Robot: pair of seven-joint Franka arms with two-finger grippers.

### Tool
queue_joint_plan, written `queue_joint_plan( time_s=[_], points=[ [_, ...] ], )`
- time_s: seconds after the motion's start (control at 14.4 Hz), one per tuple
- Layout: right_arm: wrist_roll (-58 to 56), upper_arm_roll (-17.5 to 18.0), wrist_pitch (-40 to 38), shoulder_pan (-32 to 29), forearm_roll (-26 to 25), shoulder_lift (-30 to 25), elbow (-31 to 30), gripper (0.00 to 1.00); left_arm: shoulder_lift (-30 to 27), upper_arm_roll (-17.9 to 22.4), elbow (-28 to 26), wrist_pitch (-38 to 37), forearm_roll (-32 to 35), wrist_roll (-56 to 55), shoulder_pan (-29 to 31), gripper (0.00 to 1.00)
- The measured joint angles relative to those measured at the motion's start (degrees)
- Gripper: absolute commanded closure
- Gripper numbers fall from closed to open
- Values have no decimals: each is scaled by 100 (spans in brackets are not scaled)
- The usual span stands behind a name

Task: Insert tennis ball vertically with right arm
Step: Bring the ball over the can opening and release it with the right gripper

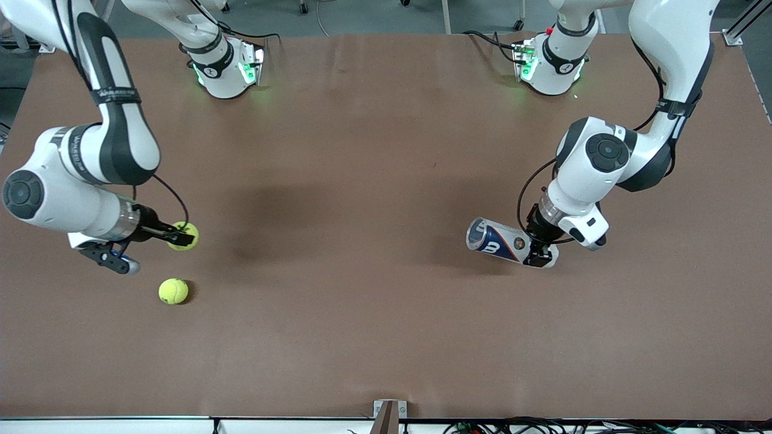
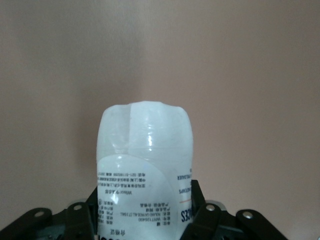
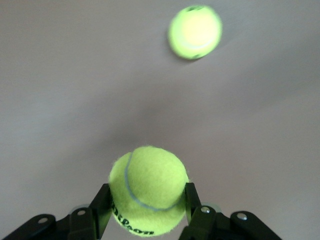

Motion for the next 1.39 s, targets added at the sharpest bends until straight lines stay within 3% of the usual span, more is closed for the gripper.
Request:
queue_joint_plan(
  time_s=[0.48, 0.83, 1.04, 1.39],
  points=[
    [2070, 27, -15, 1329, 912, 3, 696, 93, 255, -521, 272, 31, -1538, 149, -9, 33],
    [3557, 29, 90, 2169, 1036, 33, 1235, 96, 904, -1001, 454, 599, -2732, 757, -7, 33],
    [4392, 27, 169, 2606, 1036, 196, 1503, 98, 1293, -1186, 680, 734, -4000, 1768, -8, 33],
    [5452, 20, 547, 2953, 1036, 808, 2208, 99, 1787, -1265, 977, 736, -6958, 4519, -59, 33]
  ],
)
